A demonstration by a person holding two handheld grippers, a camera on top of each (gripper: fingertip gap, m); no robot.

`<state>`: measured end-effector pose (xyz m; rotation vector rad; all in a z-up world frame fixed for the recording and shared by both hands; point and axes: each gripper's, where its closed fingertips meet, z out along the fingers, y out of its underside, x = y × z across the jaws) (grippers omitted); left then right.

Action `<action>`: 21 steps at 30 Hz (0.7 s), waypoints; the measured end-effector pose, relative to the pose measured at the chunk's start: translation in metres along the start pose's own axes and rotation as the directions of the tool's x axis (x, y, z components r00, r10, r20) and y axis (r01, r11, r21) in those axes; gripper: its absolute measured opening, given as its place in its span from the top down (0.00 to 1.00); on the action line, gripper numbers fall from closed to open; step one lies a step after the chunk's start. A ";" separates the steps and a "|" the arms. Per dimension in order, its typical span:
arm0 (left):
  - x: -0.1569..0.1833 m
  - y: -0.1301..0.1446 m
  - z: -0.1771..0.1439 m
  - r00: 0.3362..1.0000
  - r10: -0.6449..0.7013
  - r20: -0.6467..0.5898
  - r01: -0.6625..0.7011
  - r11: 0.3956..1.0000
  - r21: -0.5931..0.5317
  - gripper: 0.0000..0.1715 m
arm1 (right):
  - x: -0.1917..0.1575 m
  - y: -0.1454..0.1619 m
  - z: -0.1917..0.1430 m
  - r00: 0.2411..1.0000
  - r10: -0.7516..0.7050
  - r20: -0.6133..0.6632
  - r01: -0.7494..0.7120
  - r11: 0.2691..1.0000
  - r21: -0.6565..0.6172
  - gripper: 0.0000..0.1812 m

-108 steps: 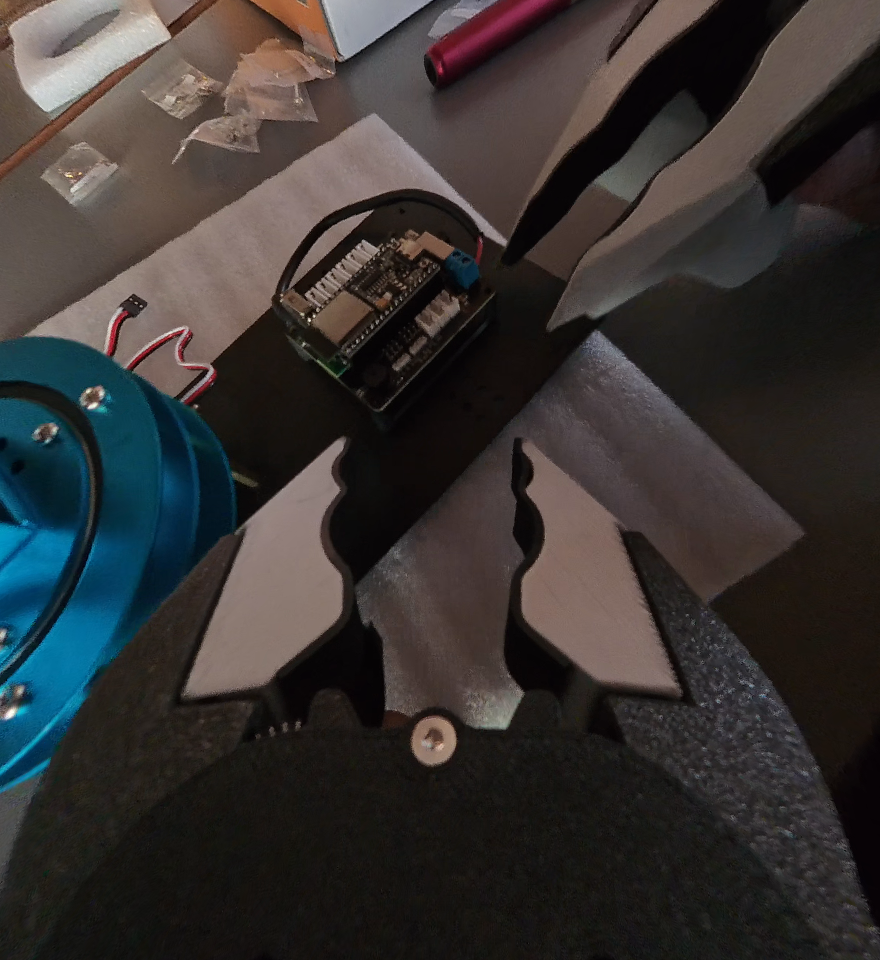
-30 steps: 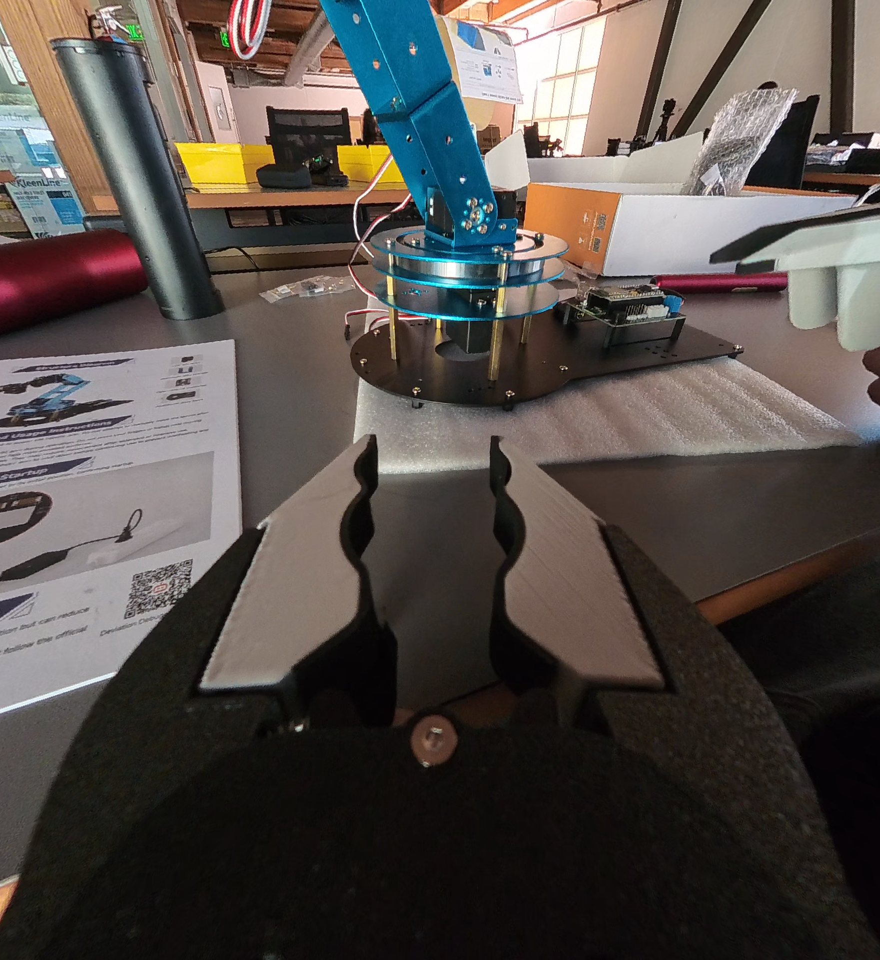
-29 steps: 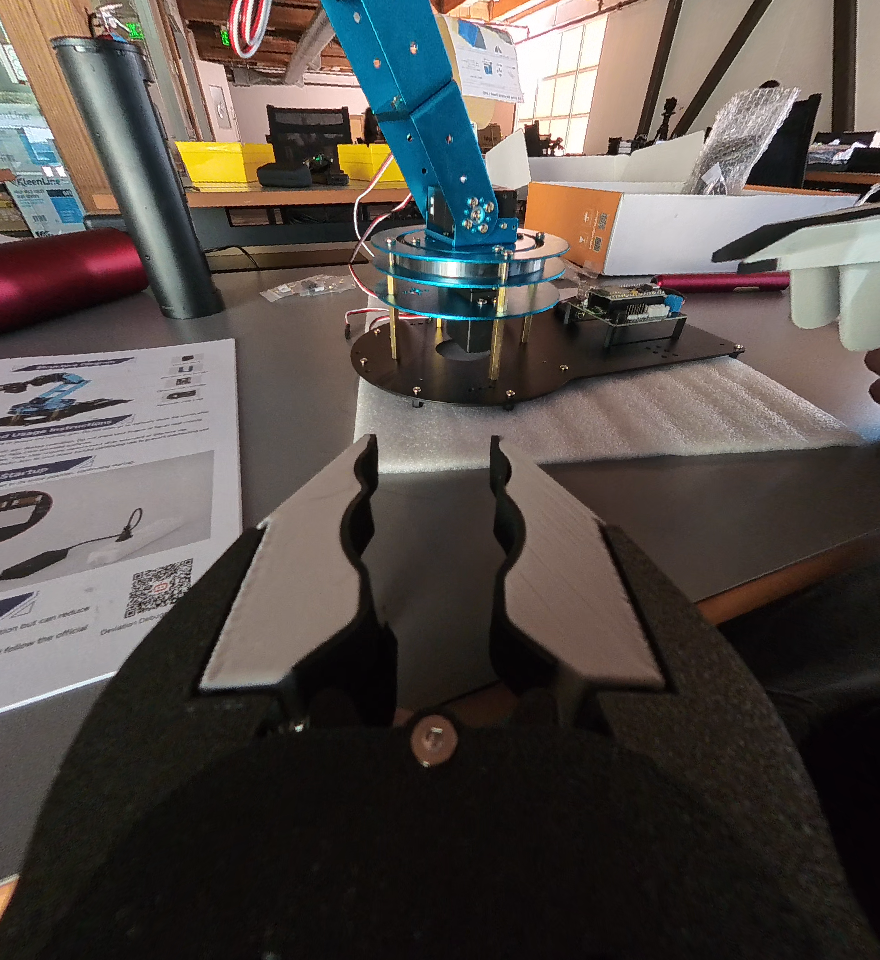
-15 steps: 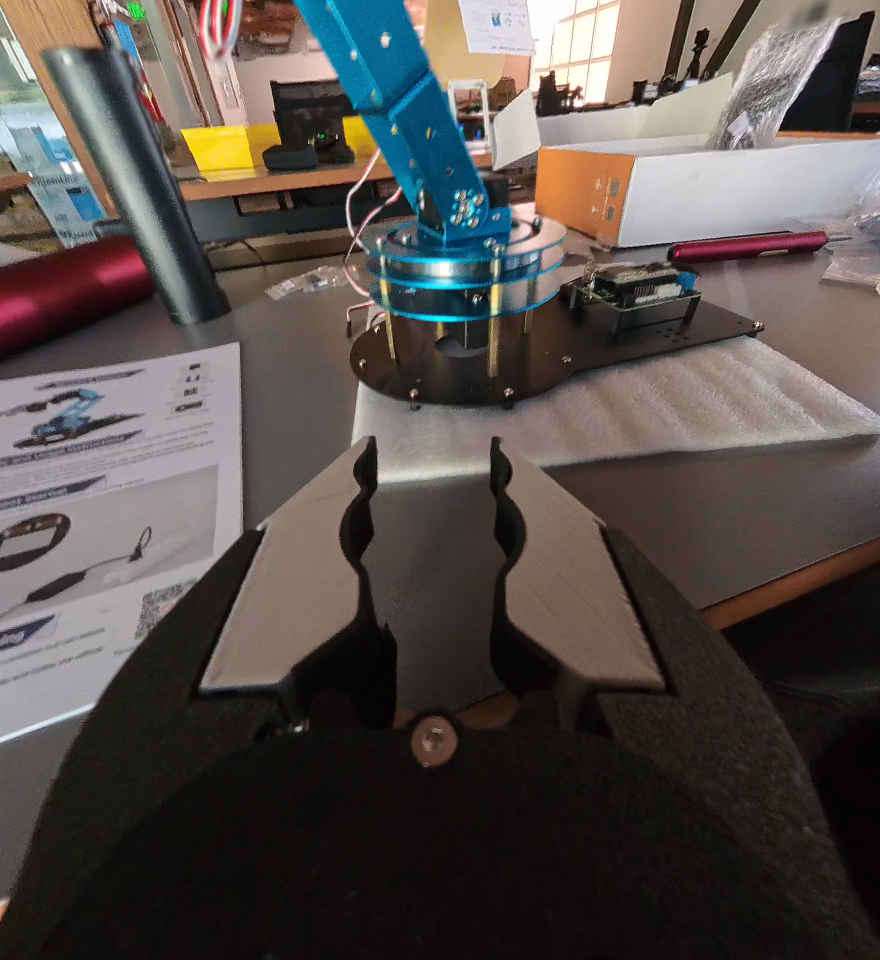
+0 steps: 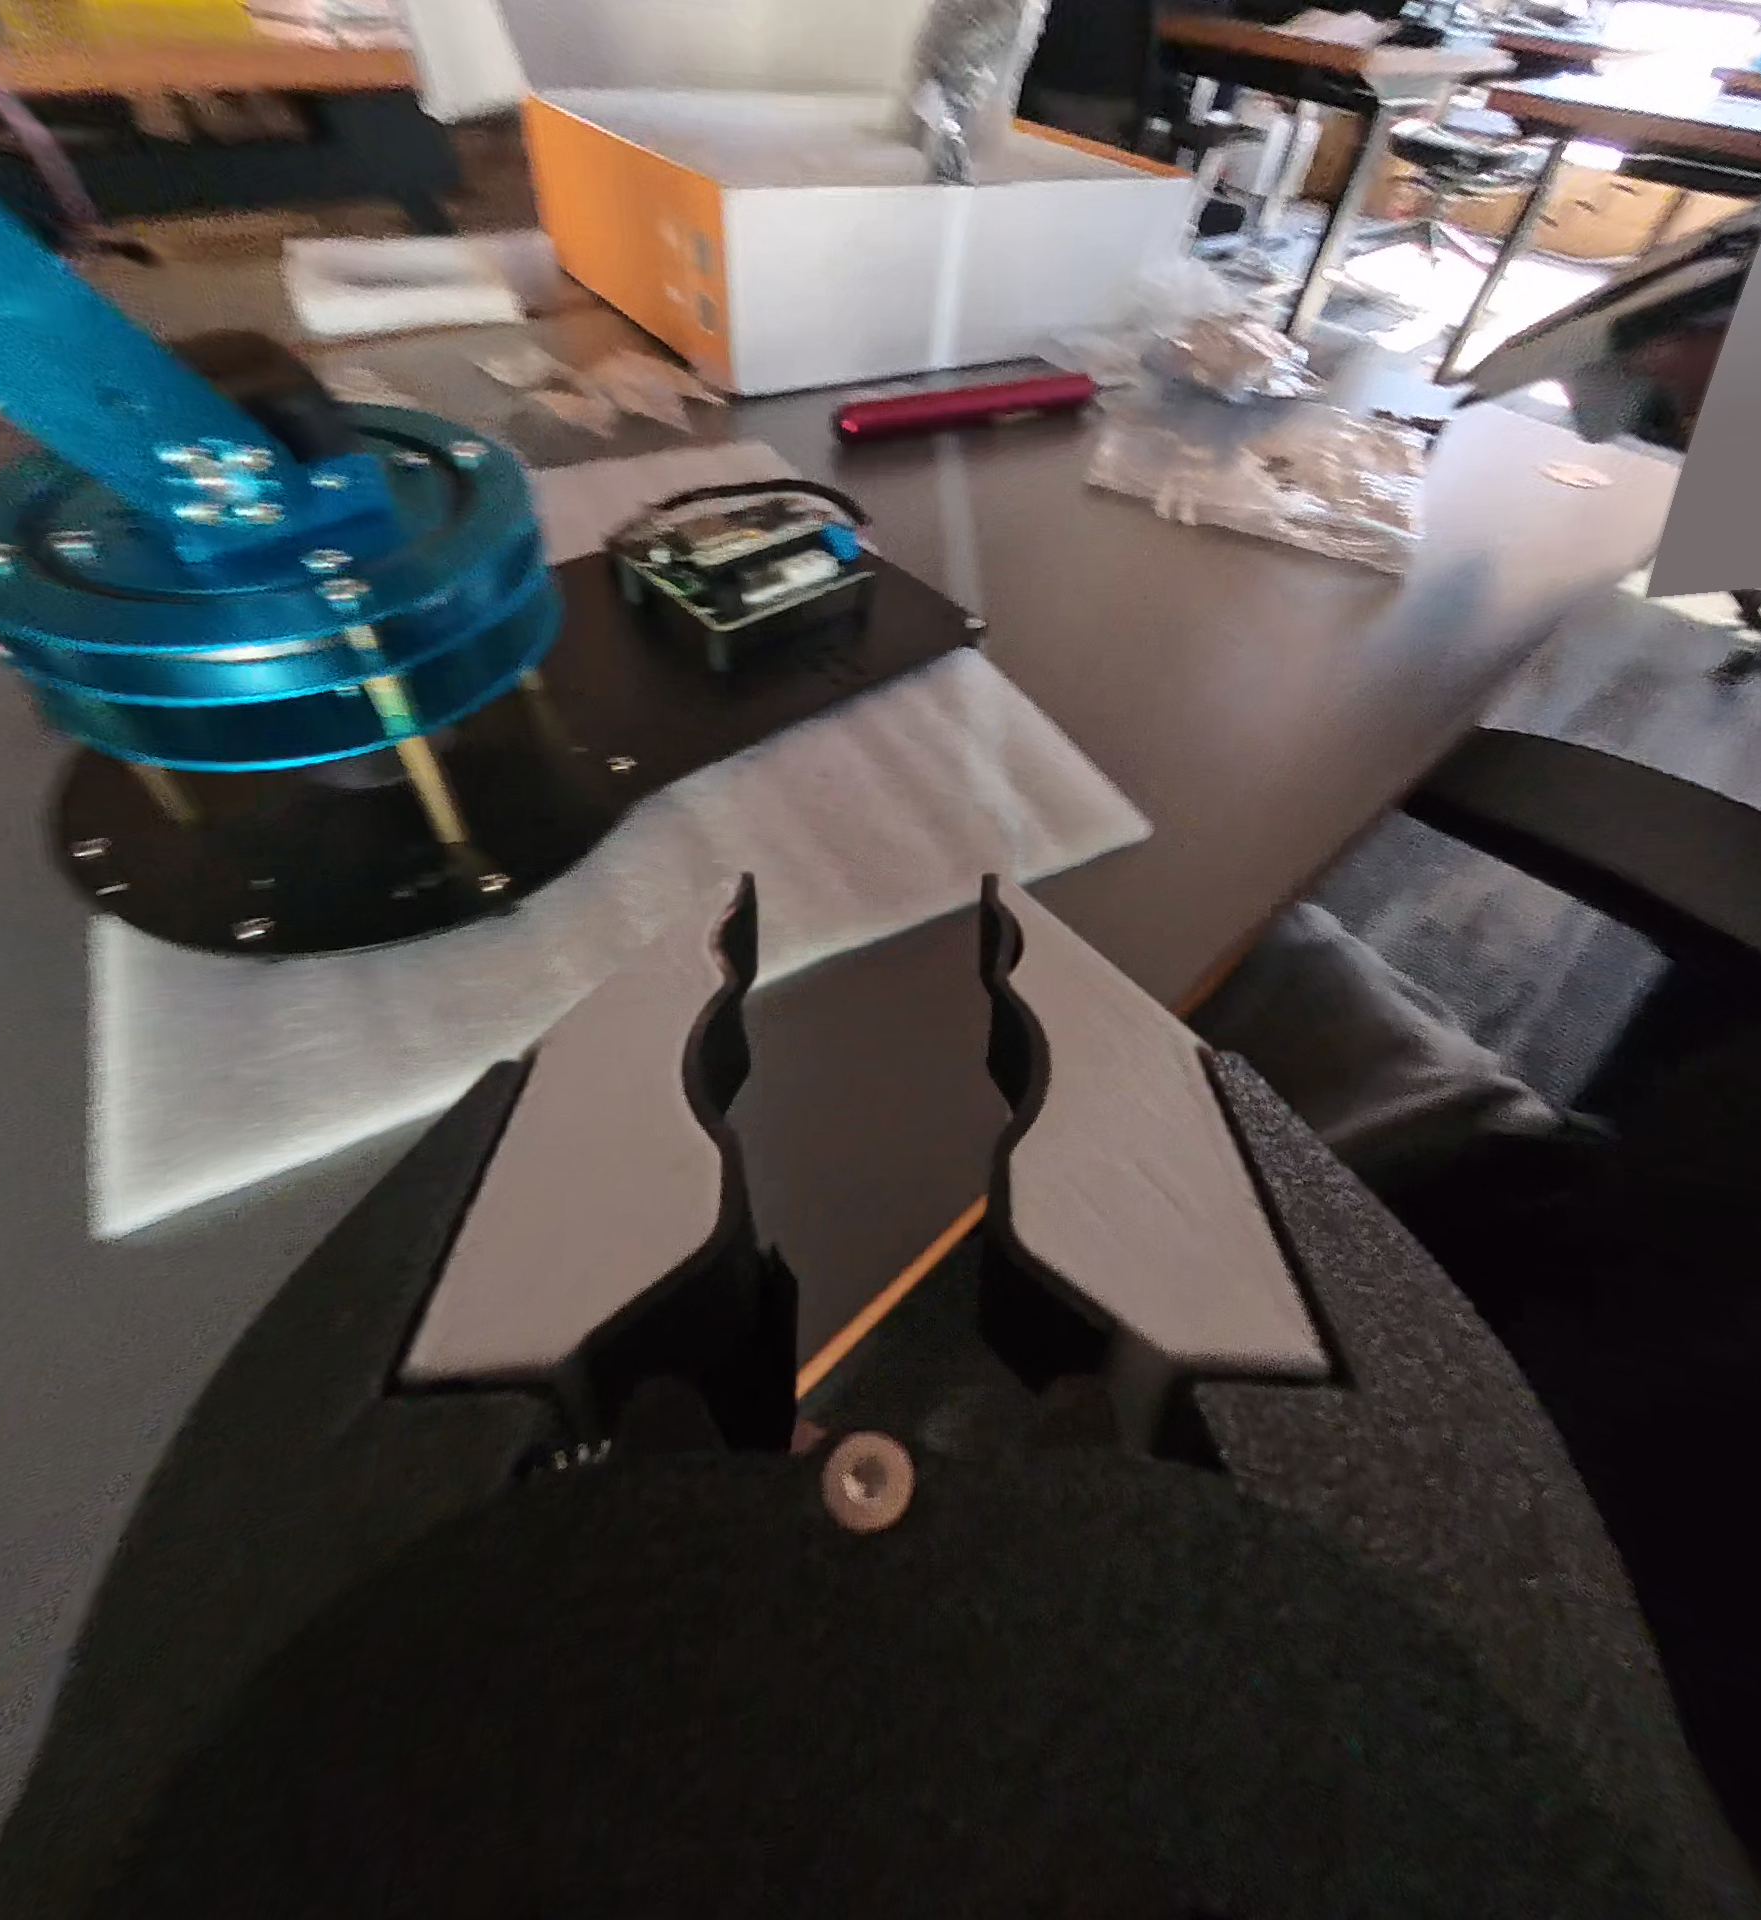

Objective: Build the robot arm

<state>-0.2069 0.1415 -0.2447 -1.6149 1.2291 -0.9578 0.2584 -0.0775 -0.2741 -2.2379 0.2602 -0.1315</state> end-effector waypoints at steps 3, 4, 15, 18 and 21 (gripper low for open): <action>0.027 -0.009 0.009 0.992 -0.030 -0.125 0.027 0.999 -0.026 0.75 | -0.022 -0.006 0.002 0.994 -0.057 0.096 0.055 0.998 0.017 0.83; 0.039 -0.011 0.012 0.983 -0.041 -0.179 0.034 0.999 -0.041 0.75 | -0.031 -0.008 0.005 0.987 -0.076 0.142 0.075 0.997 0.012 0.83; 0.165 0.005 0.021 0.797 -0.077 -0.599 -0.151 0.935 -0.320 0.69 | -0.026 -0.069 0.035 0.953 -0.199 0.229 0.203 0.979 0.004 0.80; 0.177 0.000 0.034 0.805 0.023 -0.593 -0.228 0.935 -0.273 0.69 | -0.051 -0.093 0.091 0.895 -0.354 0.272 0.398 0.908 -0.130 0.79; 0.186 -0.001 0.037 0.805 0.095 -0.585 -0.276 0.934 -0.229 0.69 | -0.073 -0.120 0.137 0.821 -0.459 0.340 0.548 0.801 -0.240 0.79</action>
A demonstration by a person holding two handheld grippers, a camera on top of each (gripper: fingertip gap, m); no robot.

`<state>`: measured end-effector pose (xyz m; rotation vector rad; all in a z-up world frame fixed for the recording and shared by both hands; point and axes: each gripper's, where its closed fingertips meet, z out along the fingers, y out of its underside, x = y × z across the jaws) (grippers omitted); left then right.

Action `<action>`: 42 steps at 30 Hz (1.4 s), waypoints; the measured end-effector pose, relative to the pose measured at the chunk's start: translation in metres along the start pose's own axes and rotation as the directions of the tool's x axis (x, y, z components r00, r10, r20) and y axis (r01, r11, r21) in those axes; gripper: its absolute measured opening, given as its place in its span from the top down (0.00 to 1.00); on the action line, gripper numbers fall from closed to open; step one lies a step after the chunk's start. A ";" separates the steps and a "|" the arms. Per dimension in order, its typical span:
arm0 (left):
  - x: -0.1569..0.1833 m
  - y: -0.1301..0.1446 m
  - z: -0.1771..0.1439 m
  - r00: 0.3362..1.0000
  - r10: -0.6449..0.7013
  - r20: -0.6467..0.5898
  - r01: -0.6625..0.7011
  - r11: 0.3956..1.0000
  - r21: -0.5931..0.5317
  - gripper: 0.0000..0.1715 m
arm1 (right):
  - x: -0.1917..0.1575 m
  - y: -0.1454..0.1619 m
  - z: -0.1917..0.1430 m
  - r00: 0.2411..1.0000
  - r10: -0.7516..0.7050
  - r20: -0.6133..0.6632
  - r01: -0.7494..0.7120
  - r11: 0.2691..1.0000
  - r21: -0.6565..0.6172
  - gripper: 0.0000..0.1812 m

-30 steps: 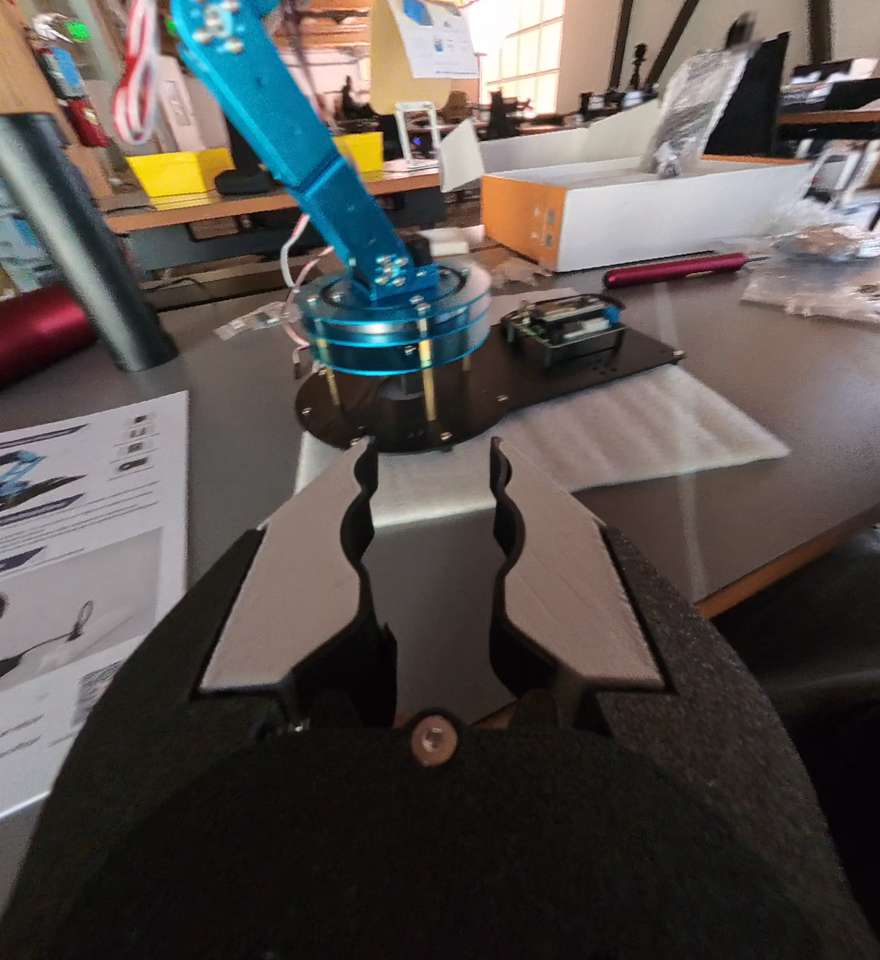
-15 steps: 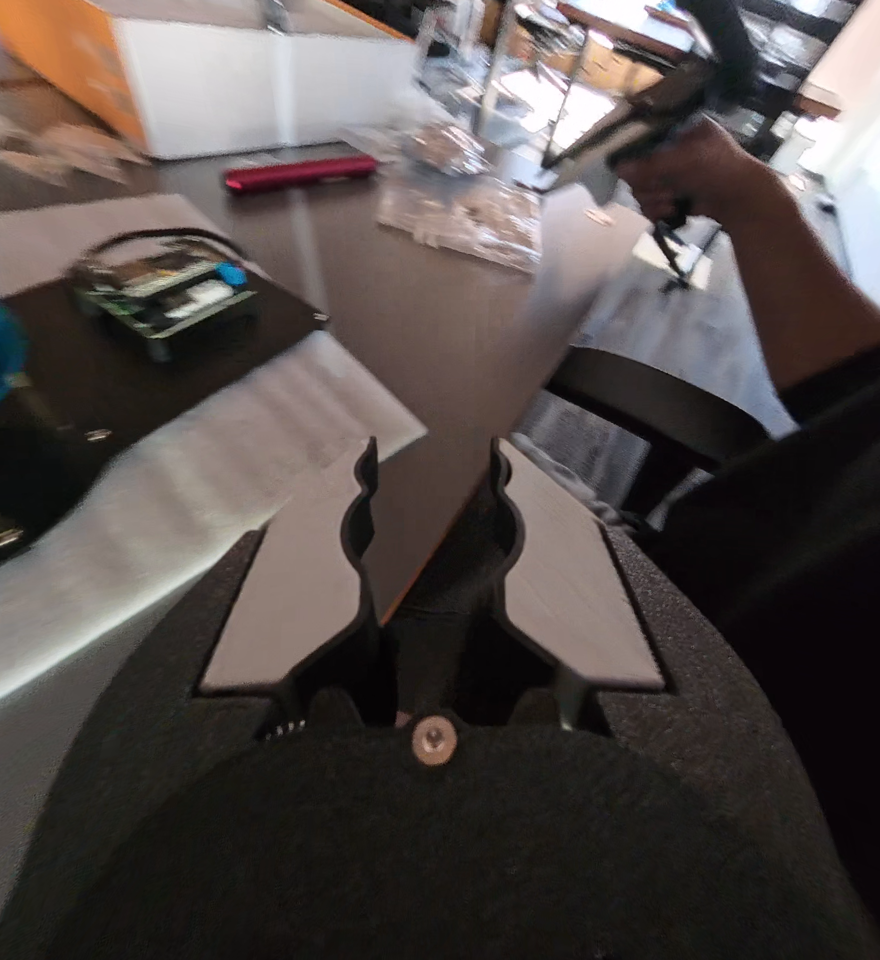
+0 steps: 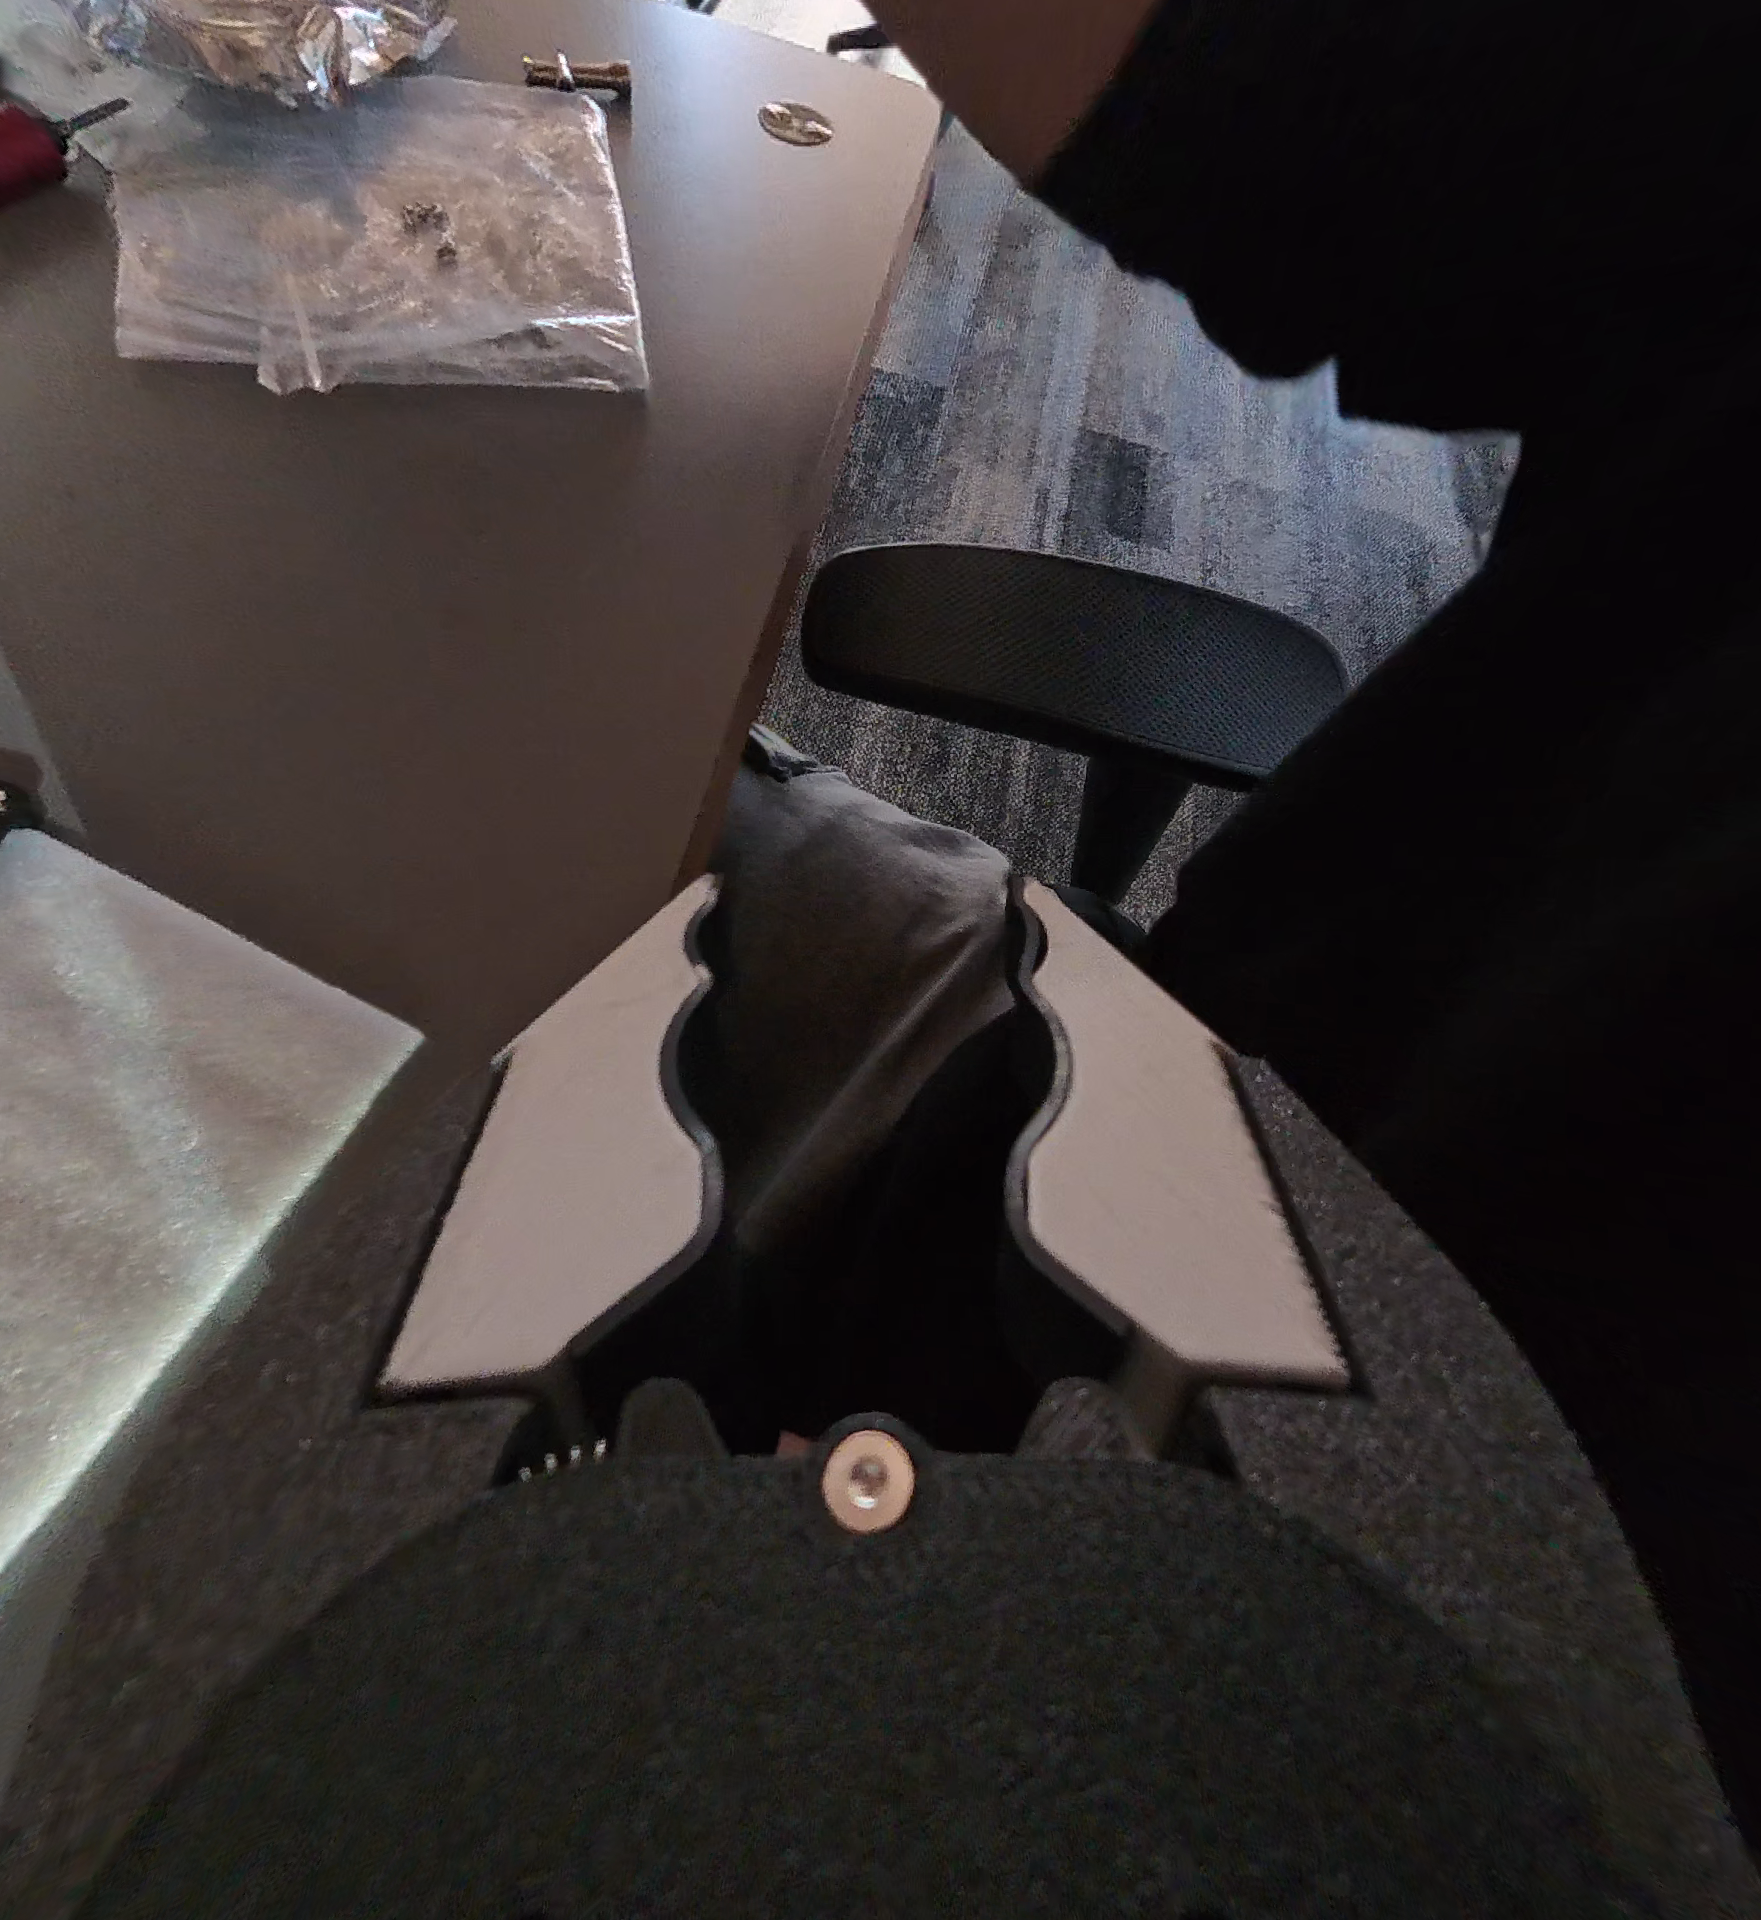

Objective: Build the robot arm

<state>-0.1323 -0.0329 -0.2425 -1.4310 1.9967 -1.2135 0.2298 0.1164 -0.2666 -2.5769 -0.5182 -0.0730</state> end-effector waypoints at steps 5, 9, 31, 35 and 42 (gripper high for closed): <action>0.006 0.015 -0.005 1.000 0.022 -0.006 -0.022 1.000 0.009 0.70 | 0.004 -0.018 0.035 0.982 -0.135 0.129 0.172 0.924 -0.342 0.78; 0.000 0.026 -0.014 0.999 0.038 0.018 -0.039 0.999 0.027 0.70 | 0.001 -0.027 0.058 0.967 -0.177 0.185 0.243 0.863 -0.443 0.78; -0.090 -0.018 -0.039 0.946 -0.048 0.322 -0.029 0.973 0.230 0.72 | -0.074 -0.105 -0.016 0.924 -0.158 0.348 0.119 0.984 0.130 0.90; -0.122 -0.071 -0.027 0.898 -0.006 0.440 -0.133 0.950 0.283 0.67 | -0.112 -0.143 -0.072 0.892 -0.161 0.422 -0.061 0.883 0.466 0.90; -0.145 -0.141 -0.009 0.855 0.043 0.516 -0.260 0.897 0.357 0.65 | -0.192 -0.168 -0.161 0.770 -0.257 0.584 -0.377 0.555 0.742 0.90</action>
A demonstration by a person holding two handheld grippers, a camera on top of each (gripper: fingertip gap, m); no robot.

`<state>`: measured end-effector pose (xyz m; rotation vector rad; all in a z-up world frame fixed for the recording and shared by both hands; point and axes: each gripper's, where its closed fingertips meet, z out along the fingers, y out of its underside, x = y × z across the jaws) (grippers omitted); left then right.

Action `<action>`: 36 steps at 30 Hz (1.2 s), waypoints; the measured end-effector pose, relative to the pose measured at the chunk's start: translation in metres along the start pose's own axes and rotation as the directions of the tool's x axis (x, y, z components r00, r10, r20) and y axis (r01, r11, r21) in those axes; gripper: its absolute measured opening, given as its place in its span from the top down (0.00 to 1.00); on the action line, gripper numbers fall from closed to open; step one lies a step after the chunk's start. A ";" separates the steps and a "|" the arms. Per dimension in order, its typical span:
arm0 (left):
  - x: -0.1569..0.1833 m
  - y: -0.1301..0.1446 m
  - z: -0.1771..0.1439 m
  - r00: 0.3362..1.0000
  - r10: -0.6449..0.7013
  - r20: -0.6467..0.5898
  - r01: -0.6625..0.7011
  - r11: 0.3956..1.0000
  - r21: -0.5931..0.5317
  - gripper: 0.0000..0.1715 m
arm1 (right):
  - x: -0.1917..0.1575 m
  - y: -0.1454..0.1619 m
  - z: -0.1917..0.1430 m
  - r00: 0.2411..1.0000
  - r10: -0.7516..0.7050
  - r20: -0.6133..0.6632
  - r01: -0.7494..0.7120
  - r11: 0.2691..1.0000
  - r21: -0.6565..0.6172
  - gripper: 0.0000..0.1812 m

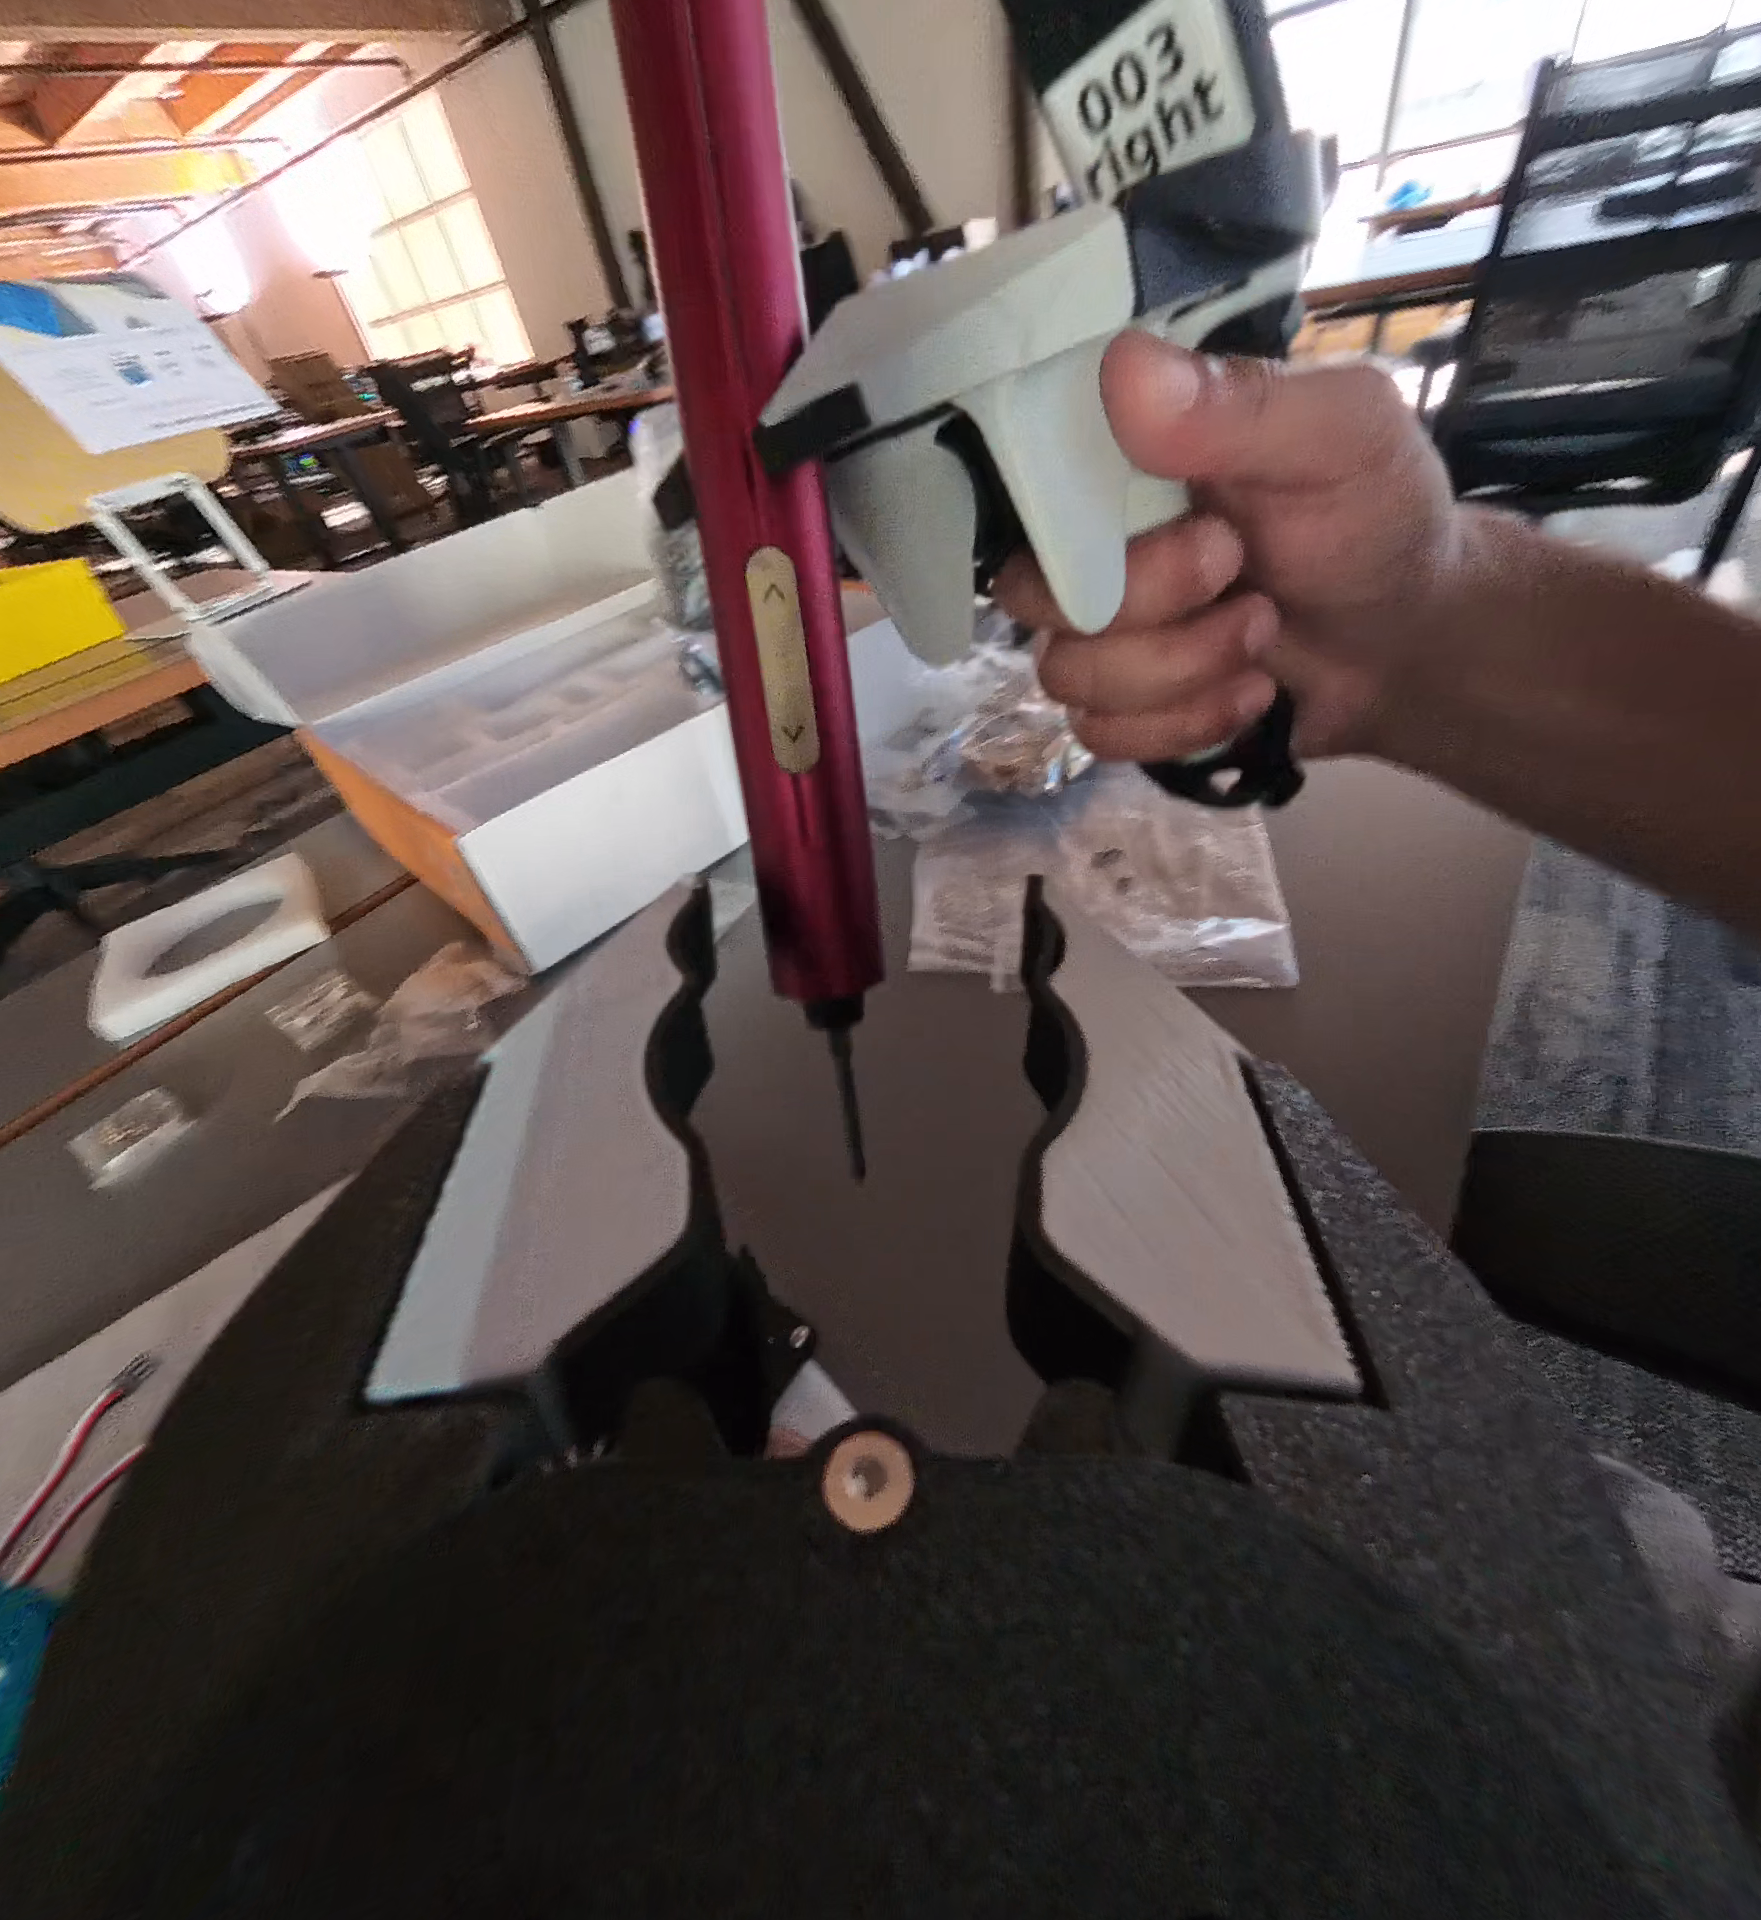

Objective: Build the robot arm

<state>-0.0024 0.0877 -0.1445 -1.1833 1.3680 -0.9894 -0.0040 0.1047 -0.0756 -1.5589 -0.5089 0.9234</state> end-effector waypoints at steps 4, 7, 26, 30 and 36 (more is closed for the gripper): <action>0.009 -0.009 0.001 0.998 0.060 -0.013 -0.059 0.996 0.060 0.88 | -0.026 0.005 -0.005 1.000 -0.004 0.007 0.004 0.997 0.075 0.90; 0.012 0.003 0.002 0.985 0.167 -0.036 -0.167 0.986 -0.008 0.89 | -0.032 0.021 -0.011 0.997 -0.038 -0.062 0.041 0.998 0.040 0.88; 0.020 0.010 0.019 0.701 0.709 0.071 -0.697 0.703 -0.138 0.88 | -0.016 0.073 -0.021 0.946 -0.138 -0.294 0.102 0.986 -0.133 0.88; 0.019 0.020 0.020 0.705 0.706 0.065 -0.692 0.705 -0.152 0.88 | -0.015 0.081 -0.020 0.949 -0.141 -0.283 0.097 0.982 -0.164 0.89; 0.018 0.039 0.011 0.710 0.697 0.101 -0.677 0.715 -0.175 0.85 | -0.022 0.098 -0.011 0.953 -0.121 -0.278 0.077 0.984 -0.163 0.89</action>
